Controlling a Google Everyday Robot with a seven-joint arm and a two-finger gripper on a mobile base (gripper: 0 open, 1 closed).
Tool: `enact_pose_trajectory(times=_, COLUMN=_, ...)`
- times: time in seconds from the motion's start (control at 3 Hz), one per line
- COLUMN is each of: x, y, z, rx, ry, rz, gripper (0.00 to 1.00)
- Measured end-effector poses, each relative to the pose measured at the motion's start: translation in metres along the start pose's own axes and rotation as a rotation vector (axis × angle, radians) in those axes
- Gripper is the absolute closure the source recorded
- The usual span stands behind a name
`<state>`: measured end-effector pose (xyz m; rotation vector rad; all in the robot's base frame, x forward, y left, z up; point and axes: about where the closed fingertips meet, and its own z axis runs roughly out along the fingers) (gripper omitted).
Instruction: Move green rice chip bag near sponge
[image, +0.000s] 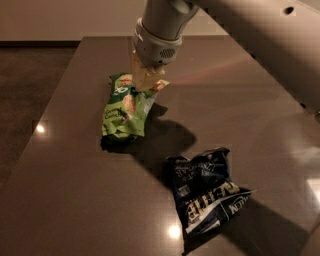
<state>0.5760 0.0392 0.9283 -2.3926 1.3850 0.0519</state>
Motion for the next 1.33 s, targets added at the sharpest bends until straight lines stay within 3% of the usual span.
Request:
enact_pose_trajectory(times=0.33, x=0.0189, y=-0.0031, z=-0.0071, rx=0.029, ry=0.016, rz=0.053, gripper=0.61)
enact_pose_trajectory(times=1.0, x=0.0262, y=-0.0008, z=-0.0104, rx=0.056, ry=0.004, rz=0.076, gripper=0.15)
enact_pose_trajectory(times=1.33, x=0.0251, y=-0.0012, z=-0.0098, rx=0.057, ry=0.004, rz=0.074, gripper=0.0)
